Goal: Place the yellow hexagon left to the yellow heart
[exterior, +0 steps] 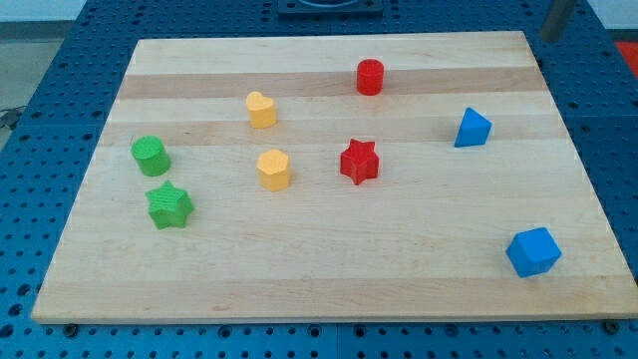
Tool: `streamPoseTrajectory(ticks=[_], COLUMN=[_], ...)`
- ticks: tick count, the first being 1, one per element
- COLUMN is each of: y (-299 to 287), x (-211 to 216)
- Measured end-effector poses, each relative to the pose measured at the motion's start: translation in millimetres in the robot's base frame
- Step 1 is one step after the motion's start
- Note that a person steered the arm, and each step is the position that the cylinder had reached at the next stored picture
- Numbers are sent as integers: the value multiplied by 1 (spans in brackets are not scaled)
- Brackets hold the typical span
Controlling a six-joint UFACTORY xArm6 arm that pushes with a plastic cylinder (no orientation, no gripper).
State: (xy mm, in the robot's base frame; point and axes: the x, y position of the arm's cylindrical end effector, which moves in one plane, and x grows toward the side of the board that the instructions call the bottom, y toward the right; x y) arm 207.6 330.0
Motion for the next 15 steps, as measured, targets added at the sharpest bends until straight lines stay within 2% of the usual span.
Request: streamPoseTrajectory(ticks=[1,3,4,5,6,7,8,9,10,12,13,15], y=[-17,-32,-84,-86,-135,-136,-225,-239,-298,-340,-311,-325], x=[79,83,114,107,38,36,21,21,21,22,122,145])
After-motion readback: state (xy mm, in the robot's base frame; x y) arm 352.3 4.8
